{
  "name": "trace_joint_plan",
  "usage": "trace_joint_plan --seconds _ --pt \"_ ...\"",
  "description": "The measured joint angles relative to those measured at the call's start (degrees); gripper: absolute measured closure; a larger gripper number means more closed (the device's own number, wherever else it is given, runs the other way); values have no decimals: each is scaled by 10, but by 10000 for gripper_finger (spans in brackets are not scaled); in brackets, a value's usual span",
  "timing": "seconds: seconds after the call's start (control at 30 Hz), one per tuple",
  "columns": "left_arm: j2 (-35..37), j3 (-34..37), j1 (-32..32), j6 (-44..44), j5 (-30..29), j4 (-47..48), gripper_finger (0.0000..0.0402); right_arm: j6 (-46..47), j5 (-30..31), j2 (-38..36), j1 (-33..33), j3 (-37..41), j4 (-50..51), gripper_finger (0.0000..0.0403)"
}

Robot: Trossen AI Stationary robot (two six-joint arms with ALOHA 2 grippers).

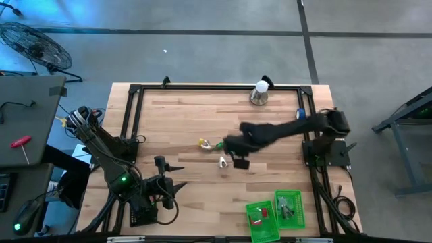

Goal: Pick and place Stapler, Stapler remover, tape
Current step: Put the red stapler into the left green bin

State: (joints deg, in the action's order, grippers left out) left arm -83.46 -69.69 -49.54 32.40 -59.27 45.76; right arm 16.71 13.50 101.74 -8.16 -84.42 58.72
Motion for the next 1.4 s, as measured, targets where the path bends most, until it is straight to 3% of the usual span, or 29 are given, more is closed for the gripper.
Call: trace_joint_plan --seconds 0.27,0.43,0.6,1.0,1.13,1.4 --pt "0 0 0 9 2 9 142 255 6 -66 -195 0 25 354" --pt "0 0 0 9 4 9 142 414 28 -52 -313 0 26 354" --pt "0 0 0 9 2 10 142 529 59 -13 -387 0 24 354" --pt "0 0 1 4 -38 35 142 579 -62 104 -394 0 -48 348" --pt "0 0 1 5 -44 43 142 574 -74 109 -388 0 -51 294" --pt "0 0 1 20 -30 61 142 564 -42 107 -387 0 -61 205"
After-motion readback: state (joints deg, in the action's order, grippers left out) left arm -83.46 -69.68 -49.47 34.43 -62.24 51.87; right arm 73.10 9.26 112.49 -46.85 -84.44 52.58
